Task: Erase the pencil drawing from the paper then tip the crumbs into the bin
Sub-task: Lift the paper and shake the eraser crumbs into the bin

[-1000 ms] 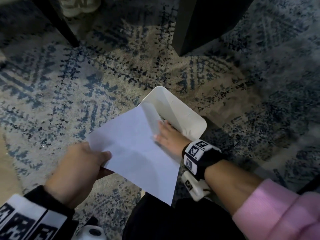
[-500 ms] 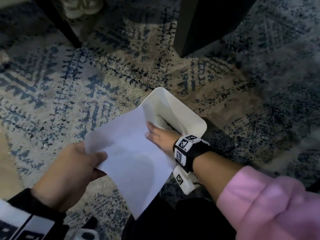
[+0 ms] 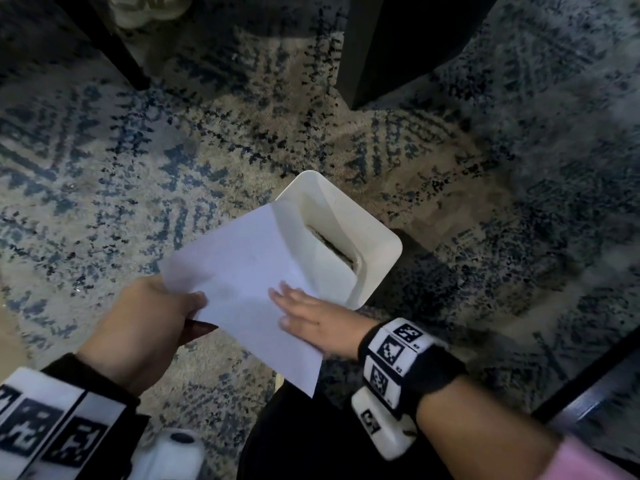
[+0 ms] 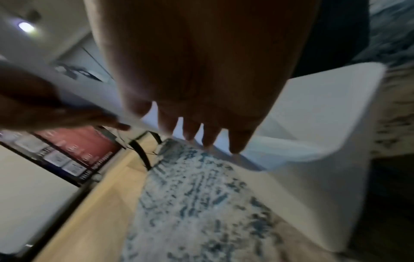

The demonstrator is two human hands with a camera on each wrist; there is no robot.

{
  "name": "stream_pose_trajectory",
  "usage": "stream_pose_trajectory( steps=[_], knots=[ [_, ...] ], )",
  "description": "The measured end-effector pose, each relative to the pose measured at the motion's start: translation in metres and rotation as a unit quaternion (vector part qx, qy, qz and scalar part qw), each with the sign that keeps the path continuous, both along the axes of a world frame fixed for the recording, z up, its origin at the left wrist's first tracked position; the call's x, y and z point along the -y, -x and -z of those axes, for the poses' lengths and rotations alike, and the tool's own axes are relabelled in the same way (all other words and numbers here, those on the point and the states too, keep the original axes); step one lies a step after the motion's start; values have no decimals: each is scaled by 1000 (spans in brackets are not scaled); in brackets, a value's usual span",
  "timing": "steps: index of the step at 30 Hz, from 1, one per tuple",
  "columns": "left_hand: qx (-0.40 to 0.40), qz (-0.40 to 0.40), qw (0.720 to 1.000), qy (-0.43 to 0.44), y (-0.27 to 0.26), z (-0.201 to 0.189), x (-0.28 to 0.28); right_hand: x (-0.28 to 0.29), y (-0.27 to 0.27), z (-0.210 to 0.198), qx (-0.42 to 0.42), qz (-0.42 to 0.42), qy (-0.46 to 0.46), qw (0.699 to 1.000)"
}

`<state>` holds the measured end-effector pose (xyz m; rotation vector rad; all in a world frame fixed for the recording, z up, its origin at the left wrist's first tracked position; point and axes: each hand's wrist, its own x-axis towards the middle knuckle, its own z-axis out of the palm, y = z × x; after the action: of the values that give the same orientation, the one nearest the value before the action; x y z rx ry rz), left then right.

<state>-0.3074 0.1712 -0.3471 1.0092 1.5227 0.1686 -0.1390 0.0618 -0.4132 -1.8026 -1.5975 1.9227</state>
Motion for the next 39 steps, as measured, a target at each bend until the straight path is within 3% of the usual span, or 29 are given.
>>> stream_pose_trajectory(
  steps=[4,5,7,10,12,14,16,19,22,24,26,29,31,35,37,39],
  knots=[
    [4,11,1000,-11,6,-4,-1,3,-40,20,250,-23,49,967],
    [9,5,1000,-7,8,-3,0,0,-42,19,253,5,45,966],
    [7,2,1000,-5,7,-5,1,-7,-32,14,172,60,7,983],
    [46,-32,998,21,7,-10,1,-6,-12,12,58,46,-25,997],
    [77,-51,995,36,12,-16,-1,-4,-25,20,90,24,33,995],
    [77,-59,995,30,19,-19,-4,-7,-46,30,192,18,95,977],
    [76,-59,995,27,21,-19,-3,-14,-55,31,244,62,87,964],
    [70,-56,996,28,17,-18,2,-25,-34,23,156,111,-10,981],
    [80,-60,994,32,16,-20,2,-20,-17,24,73,85,2,994],
    [81,-59,995,28,22,-23,-1,-18,-28,33,143,32,64,987],
    [71,-56,996,21,30,-25,-4,-21,-44,39,267,-20,86,960],
    [72,-47,996,31,32,-24,-4,-29,-53,30,355,16,-2,935],
    [74,-43,996,40,27,-23,-2,-32,-44,12,298,30,-56,952],
    [82,-49,994,44,15,-20,-1,-25,2,-22,31,28,-73,996],
    [100,-59,992,56,12,-21,-3,-16,9,-18,4,-16,-58,998],
    [109,-67,990,62,14,-24,-5,-9,-7,0,47,-26,-24,998]
  ],
)
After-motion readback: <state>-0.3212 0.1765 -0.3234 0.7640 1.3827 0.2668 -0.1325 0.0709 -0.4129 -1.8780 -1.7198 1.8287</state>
